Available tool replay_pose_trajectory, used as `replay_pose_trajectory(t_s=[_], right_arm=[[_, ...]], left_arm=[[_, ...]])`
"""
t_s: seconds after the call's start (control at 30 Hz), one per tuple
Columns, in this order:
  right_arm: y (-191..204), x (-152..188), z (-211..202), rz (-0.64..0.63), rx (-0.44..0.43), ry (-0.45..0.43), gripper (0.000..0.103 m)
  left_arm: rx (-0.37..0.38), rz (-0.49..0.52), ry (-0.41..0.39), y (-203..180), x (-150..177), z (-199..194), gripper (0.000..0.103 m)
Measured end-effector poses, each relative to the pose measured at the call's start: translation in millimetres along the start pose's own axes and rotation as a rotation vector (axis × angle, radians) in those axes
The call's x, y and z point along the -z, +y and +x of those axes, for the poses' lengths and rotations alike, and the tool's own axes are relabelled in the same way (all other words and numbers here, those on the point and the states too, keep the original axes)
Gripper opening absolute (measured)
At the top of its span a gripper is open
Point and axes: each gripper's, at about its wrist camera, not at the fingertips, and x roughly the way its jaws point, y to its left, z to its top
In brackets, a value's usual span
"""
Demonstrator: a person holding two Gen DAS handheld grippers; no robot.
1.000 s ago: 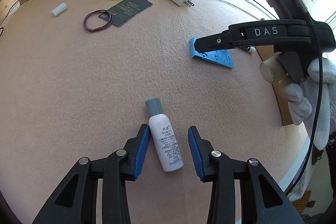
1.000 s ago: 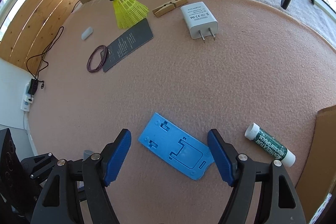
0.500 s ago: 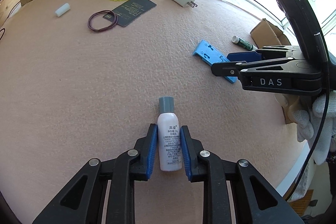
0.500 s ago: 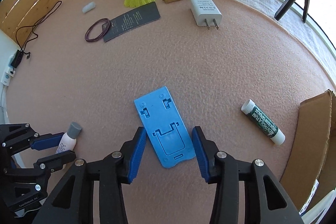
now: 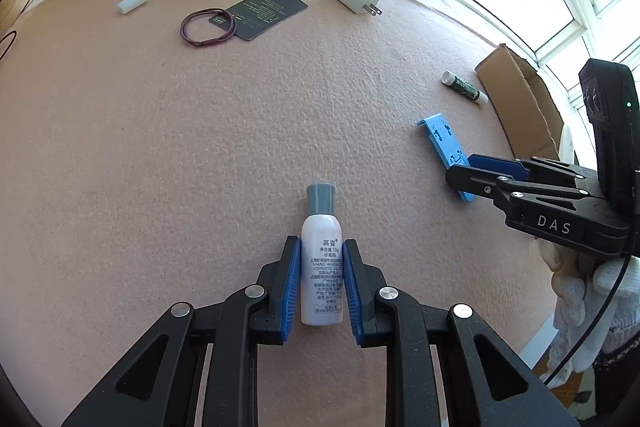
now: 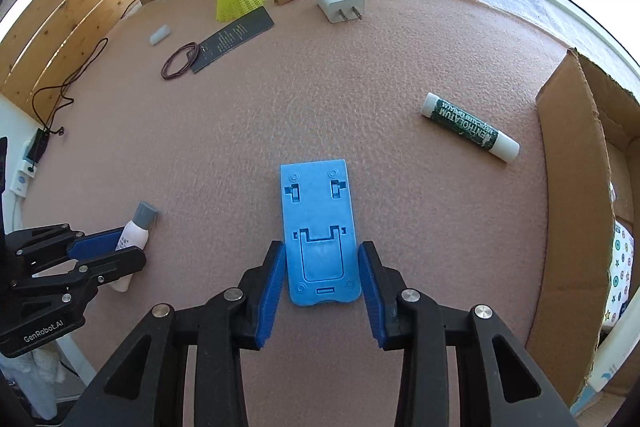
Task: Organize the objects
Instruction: 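Grasp the blue phone stand with the right tool while the left tool holds the bottle, then carry the bottle and phone stand into the box and open both tools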
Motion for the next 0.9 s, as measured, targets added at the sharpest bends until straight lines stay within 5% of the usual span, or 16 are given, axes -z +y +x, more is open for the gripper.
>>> replay_pose_trajectory(t_s=[0.43,0.9], right_arm=[[-37.9,36.7,-77.6,0.133,-0.005,-0.154,0.033],[-109.2,72.2,-161.1,0.272,0.096,-0.307,0.033]], left_arm=[[0.044,0.023,-0.039,-23.9,-14.9,-16.5,0.022],[0.126,0.236,-0.107,-133.3,-74.6,-19.5,0.022]])
